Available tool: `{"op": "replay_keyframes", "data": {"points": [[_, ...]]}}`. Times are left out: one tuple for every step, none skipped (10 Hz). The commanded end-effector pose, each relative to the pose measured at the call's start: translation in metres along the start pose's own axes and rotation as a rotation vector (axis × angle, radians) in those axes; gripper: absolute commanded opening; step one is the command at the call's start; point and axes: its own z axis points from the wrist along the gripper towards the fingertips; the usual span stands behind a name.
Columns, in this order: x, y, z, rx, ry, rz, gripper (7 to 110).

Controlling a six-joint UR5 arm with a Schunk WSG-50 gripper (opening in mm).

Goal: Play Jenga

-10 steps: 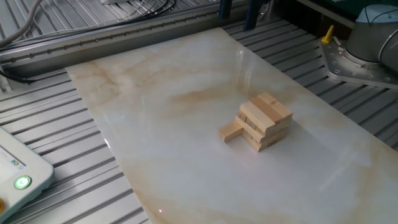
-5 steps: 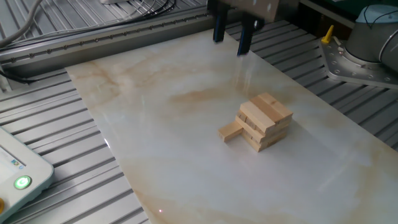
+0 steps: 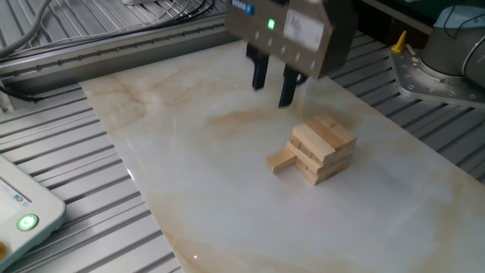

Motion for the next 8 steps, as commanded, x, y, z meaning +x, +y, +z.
{"op": "replay_keyframes", "data": {"points": [[-0.003,-0.003,0.034,0.0,-0.012,0.032,44],[-0.002,-0.004,0.041,0.006,-0.008,0.039,44],[-0.001,-0.005,0.042,0.012,-0.008,0.039,44],[0.0,-0.006,0.042,0.015,-0.001,0.039,44],[0.002,-0.008,0.042,0.022,0.002,0.04,44],[0.002,-0.011,0.042,0.034,0.004,0.033,44],[0.002,-0.014,0.042,0.046,0.004,0.022,44],[0.003,-0.016,0.042,0.052,0.008,0.012,44]]}}
